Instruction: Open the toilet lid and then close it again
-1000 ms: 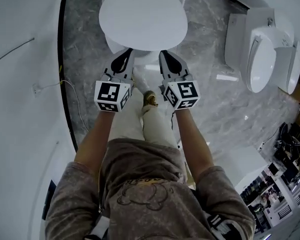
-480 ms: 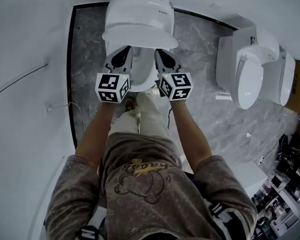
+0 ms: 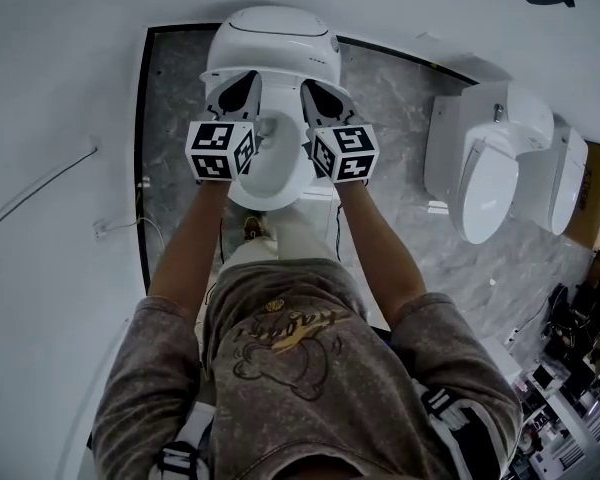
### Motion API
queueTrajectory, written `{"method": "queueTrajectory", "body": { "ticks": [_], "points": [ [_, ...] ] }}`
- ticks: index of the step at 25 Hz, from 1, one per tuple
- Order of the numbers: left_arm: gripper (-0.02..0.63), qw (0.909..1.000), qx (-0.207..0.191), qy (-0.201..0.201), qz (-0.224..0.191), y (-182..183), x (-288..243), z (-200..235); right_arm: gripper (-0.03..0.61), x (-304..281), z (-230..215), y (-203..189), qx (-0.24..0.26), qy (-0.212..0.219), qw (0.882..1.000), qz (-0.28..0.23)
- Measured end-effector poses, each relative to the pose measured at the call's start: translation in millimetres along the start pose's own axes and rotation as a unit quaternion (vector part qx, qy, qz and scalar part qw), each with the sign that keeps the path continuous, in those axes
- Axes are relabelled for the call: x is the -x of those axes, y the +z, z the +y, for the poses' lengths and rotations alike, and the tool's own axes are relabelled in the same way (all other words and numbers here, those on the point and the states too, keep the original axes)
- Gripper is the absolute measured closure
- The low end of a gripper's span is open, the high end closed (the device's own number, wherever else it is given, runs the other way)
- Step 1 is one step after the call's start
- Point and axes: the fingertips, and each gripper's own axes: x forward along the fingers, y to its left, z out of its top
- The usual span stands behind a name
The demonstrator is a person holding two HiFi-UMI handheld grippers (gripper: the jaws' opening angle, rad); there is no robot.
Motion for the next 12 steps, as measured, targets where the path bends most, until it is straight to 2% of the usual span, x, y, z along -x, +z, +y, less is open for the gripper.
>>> {"method": "queueTrajectory", "body": {
  "ticks": [6,12],
  "points": [
    [0.604,0.9999,-0.009,0.002,0.004,19,-51,10,0.552,-37,-26,26,0.005,0.012,1.000,0.006],
    [0.604,0.9998,-0.014,0.012,-0.006,43,-68,19,0.552,-50,-49,54,0.000,0.004,1.000,-0.011]
  ]
}}
